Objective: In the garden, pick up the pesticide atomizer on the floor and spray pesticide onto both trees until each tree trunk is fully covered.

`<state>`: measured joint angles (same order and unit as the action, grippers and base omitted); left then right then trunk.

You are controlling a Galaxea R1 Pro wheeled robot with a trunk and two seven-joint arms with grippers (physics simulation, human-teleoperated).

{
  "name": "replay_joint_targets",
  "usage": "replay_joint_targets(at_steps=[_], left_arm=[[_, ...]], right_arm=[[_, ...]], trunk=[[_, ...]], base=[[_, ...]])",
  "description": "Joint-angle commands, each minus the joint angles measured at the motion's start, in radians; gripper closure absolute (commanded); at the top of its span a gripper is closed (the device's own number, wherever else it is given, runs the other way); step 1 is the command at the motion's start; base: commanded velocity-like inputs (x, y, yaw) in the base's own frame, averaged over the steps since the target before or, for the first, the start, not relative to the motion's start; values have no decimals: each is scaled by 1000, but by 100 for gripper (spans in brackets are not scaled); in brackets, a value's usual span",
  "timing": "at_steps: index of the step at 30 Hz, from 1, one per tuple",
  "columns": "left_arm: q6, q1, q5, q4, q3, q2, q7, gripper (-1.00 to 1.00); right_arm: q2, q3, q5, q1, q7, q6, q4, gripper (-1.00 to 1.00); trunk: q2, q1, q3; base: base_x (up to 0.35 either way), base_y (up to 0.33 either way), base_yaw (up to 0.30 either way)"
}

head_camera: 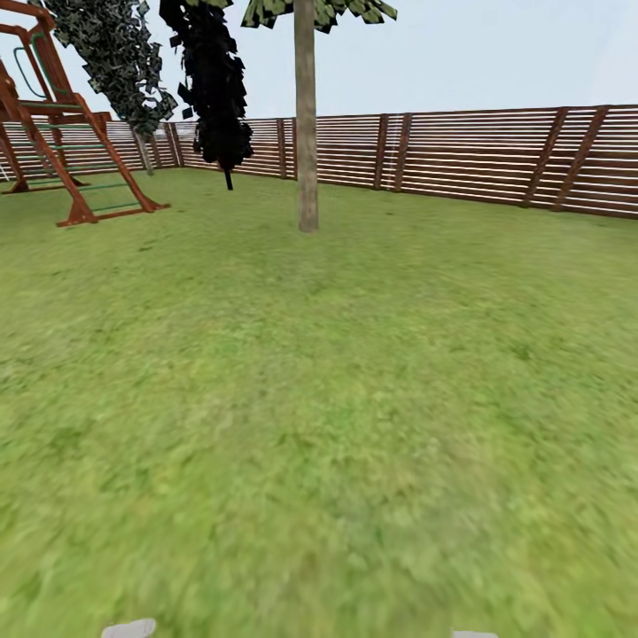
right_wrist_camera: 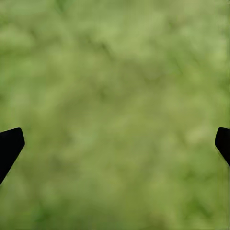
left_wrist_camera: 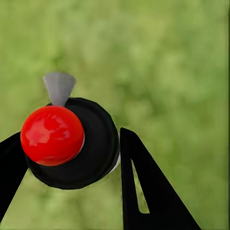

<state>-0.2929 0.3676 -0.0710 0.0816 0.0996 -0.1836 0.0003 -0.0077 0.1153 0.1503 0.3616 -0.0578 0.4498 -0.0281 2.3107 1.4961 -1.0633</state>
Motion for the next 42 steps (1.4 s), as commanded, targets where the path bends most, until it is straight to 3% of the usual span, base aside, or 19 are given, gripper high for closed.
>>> replay_joint_targets(at_steps=[1,42], left_arm=[[-3,1,-7,-1,2,0,-2,100],[-3,1,-7,0,2,0,-2,100]], right_arm=[[0,9,9,0,-2,3,1,-100],[0,9,9,0,-2,3,1,-100]], trunk=[[0,0,-1],[0,0,-1]], base=[[337,0,0],[337,0,0]])
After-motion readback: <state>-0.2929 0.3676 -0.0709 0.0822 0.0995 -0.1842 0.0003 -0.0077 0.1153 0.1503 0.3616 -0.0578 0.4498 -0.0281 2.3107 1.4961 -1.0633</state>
